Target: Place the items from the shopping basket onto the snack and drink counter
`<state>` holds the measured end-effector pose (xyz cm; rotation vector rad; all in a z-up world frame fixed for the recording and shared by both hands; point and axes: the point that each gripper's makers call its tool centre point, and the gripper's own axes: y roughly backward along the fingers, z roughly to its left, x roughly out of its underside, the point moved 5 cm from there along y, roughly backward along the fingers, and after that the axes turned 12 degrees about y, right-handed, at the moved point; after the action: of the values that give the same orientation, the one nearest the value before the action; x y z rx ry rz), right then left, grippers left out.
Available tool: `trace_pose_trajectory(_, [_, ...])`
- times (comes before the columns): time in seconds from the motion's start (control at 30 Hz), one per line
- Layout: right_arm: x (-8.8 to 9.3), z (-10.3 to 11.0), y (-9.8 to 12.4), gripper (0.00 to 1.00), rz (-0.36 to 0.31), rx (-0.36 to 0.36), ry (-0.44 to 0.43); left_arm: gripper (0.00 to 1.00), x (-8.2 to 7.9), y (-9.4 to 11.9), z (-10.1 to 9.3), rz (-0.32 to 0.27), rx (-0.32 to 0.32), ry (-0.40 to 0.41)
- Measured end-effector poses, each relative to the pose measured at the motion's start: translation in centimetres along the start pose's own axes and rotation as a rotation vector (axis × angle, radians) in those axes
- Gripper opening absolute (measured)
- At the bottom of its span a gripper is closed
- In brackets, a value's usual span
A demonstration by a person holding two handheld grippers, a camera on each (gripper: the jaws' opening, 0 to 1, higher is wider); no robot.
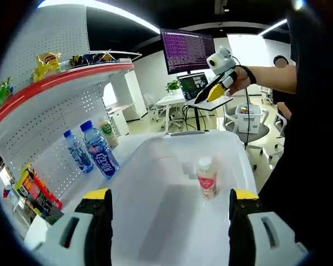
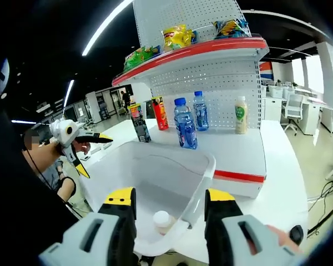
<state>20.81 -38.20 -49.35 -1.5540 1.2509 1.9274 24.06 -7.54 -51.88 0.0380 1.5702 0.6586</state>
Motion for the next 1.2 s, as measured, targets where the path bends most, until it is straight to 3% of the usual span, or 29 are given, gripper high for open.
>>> trace_pose_trajectory(0.23, [1.1,0.8,-0.4,0.51,0.067,-0.012,0.060,0.87,0.7,-1.0,-0.1,0.035,0.002,0.019])
trace_pose_trajectory(0.73, [1.4,1.4,0.3,0.51,0.078,-0.013,0.084,0.87,1.5,-3.4,-0.8,0.106,0.029,-0.005])
trace_pose_trajectory(0.9, [1.6,1.2,0.6,0.52,0.092,-0.001,0.099,0.87,1.6,-4.1,-1.3,0.105,0.041,-0.006])
trace_pose_trajectory(1.2, [1.0,1.2,1.1,0.52,0.082,0.016,0.115,0.87,2.5,-5.7,-2.0,0.147,0.064,-0.029])
